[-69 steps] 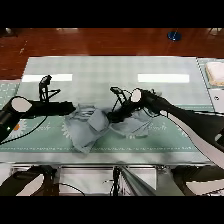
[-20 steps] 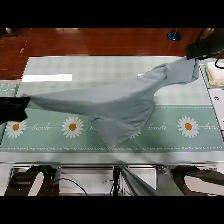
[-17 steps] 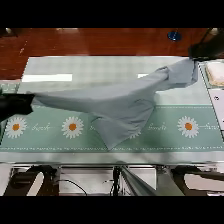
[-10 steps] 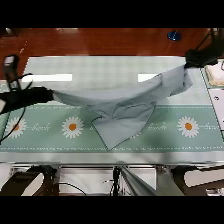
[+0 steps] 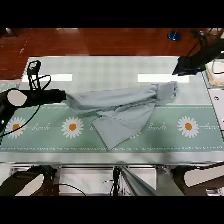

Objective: Fold the shirts.

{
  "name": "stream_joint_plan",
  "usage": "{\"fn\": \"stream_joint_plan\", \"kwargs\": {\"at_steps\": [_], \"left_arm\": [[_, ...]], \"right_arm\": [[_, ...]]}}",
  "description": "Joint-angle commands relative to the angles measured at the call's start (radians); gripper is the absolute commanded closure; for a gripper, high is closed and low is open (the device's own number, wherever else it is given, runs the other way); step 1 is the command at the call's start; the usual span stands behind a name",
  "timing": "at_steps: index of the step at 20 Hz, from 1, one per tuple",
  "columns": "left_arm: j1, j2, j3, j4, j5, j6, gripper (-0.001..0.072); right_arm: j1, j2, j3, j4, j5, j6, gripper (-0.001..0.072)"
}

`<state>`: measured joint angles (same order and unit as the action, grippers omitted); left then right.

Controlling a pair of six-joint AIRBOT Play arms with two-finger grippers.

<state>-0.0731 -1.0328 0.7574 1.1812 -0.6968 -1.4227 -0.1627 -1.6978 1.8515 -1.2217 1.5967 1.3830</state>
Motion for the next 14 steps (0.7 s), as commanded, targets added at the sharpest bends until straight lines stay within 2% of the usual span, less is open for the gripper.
{"fn": "stream_joint_plan", "kwargs": {"at_steps": [1, 3, 4, 6, 9, 10, 11, 14], "left_arm": [[-0.002, -0.008, 0.001, -0.004, -0.010, 0.000, 0.0678], [-0.002, -0.008, 0.002, -0.003, -0.019, 0.001, 0.0677], [-0.002, -0.008, 0.002, -0.003, -0.019, 0.001, 0.0677], [-0.002, -0.008, 0.002, -0.004, -0.019, 0.001, 0.0677], [-0.002, -0.008, 0.002, -0.004, -0.018, 0.001, 0.0677], [-0.002, -0.008, 0.002, -0.004, -0.018, 0.001, 0.0677], [-0.002, -0.008, 0.002, -0.003, -0.018, 0.002, 0.0677], [-0.005, -0.008, 0.002, -0.004, -0.019, 0.049, 0.0677]], "right_arm": [[-0.022, 0.106, -0.011, -0.154, 0.094, 0.009, 0.0329], [-0.070, 0.172, -0.101, -0.121, 0.131, 0.016, 0.0327], [-0.099, 0.216, -0.196, -0.069, 0.133, 0.014, 0.0294], [-0.142, 0.313, -0.447, 0.022, 0.101, -0.010, 0.0290], [-0.151, 0.469, -0.857, 0.165, -0.066, -0.053, 0.0214], [-0.145, 0.513, -0.980, 0.250, -0.142, -0.070, 0.0212], [-0.141, 0.544, -1.082, 0.330, -0.217, -0.088, 0.0157], [-0.096, 0.564, -1.254, 0.433, -0.380, -0.087, 0.0158]]}}
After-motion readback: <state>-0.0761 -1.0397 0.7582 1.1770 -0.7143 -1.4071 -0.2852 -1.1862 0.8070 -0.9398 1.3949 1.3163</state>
